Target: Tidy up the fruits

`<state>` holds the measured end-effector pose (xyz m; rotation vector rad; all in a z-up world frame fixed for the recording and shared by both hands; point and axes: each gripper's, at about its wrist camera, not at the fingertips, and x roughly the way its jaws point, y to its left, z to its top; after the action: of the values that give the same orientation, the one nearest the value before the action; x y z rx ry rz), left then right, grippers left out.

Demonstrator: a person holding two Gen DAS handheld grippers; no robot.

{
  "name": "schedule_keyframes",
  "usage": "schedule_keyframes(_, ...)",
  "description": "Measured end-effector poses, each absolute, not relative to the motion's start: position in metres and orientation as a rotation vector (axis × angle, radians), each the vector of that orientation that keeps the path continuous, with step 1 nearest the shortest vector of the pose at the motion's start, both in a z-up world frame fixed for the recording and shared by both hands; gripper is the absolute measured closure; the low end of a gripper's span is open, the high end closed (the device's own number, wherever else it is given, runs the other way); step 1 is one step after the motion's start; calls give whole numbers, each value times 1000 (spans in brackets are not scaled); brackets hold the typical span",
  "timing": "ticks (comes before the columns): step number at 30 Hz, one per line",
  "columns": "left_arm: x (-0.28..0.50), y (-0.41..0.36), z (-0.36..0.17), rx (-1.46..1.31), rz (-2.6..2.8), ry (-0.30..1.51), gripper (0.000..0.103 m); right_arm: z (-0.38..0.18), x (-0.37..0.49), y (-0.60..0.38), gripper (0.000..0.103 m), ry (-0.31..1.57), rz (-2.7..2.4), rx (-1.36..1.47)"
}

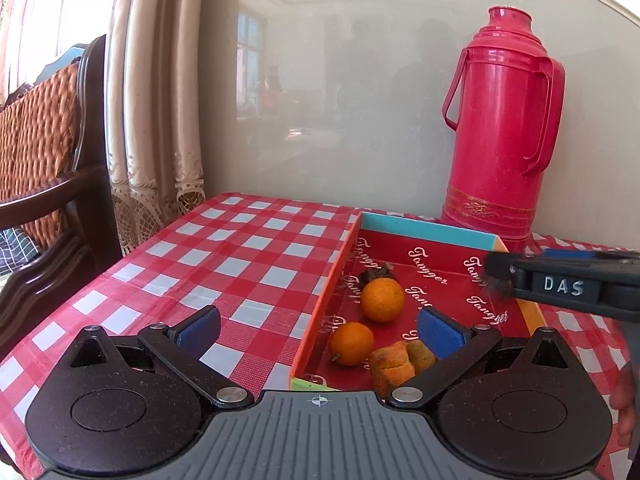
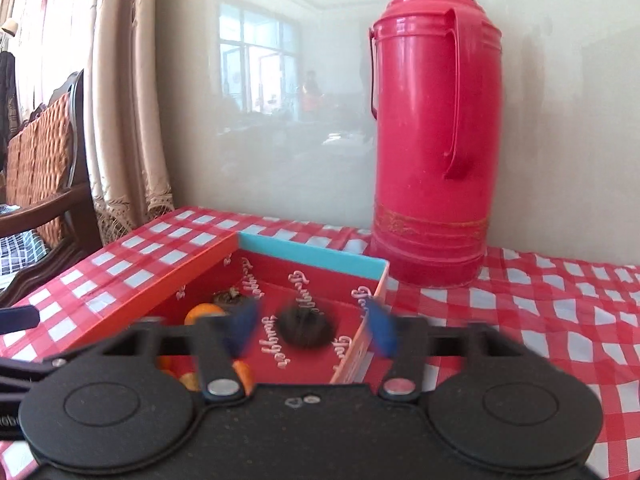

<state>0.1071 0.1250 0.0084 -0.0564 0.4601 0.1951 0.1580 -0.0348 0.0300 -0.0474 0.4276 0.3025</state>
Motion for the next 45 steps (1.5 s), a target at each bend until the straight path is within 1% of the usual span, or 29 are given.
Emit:
schedule_keyframes(1, 108, 124, 9, -59, 190, 460, 0, 35, 149, -39, 16, 384, 295, -31)
schedule_keyframes(2, 108, 123, 9, -64, 183, 461, 0, 38, 144, -43, 12, 340, 285, -17)
schedule_keyframes(4, 110, 118, 10, -74, 163, 467, 0, 48, 136, -57, 10, 285, 246, -9)
schedule_keyframes(8, 110, 94, 15, -76, 109, 461, 0, 56, 117, -96, 6, 253, 175, 0)
schedule_keyframes(13, 99, 45, 22, 8, 46, 433, 0, 47, 73, -145, 6, 268, 84, -1)
schedule_keyframes(19, 45, 5, 33, 20, -2, 406, 0, 44, 16, -167, 6, 330, 63, -28)
schedule_keyframes(23, 5, -6, 35, 70, 3, 382, 0, 46, -24, -175, 6, 328, 61, -24)
schedule_keyframes(29, -28, -7, 26, 39, -18, 414, 0, 45, -61, -164, 6, 342, 75, -75)
schedule_keyframes(33, -32, -12, 19, 80, 1, 417, 0, 39, -71, -165, 6, 366, 16, -100)
schedule_keyframes(39, -32, -1, 19, 29, 8, 412, 0, 39, -76, -165, 6, 328, -5, -90)
schedule_keyframes(45, -33, -2, 18, 30, -6, 411, 0, 36, -71, -165, 6, 362, -20, -75)
